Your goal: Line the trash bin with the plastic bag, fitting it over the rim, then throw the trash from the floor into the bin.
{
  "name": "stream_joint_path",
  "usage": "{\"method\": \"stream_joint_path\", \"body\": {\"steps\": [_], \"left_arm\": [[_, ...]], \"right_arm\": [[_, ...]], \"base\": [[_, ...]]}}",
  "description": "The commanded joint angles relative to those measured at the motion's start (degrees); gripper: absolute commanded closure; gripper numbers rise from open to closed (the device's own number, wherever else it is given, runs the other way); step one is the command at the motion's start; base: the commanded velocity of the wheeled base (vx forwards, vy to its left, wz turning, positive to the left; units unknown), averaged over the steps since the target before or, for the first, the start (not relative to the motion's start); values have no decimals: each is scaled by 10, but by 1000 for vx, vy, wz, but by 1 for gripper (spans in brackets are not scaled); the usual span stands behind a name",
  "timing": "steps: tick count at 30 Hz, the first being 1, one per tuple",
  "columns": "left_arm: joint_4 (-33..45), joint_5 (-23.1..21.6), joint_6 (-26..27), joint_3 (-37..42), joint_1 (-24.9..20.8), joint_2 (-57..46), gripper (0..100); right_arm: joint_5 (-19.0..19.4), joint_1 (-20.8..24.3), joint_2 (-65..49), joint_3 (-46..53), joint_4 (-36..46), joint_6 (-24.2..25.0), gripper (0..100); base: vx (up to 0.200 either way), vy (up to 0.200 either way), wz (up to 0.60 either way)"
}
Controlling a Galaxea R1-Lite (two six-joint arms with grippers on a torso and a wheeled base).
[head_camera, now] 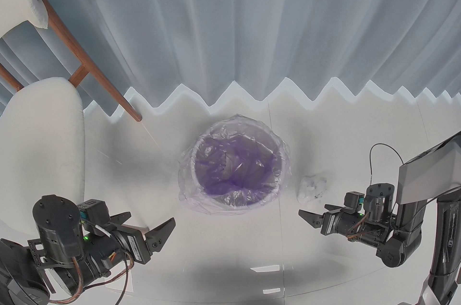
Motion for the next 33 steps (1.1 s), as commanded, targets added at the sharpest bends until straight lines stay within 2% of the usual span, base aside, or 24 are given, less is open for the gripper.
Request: {"method": "stream_joint_path", "body": {"steps": [1, 5, 8, 17, 33], "left_arm": [[-3, -3, -17, -6, -6, -4, 0], [-19, -11, -128, -26, -31, -4, 0], [-37, -15, -167, -28, -33, -4, 0], [-45, -14, -170, -28, -34, -1, 0], [-44, -13, -174, -12, -25, 0, 0]], "right_arm": [[0, 3, 52, -70, -9, -22, 0], [1, 5, 81, -128, -9, -26, 0], [1, 12, 99, -170, -8, -26, 0], [0, 12, 140, -275, 5, -25, 0], [-26, 5, 211, -480, 128, -26, 0]], "base": [[0, 0, 0], [0, 0, 0], [0, 0, 0], [0, 0, 0], [0, 0, 0]]}}
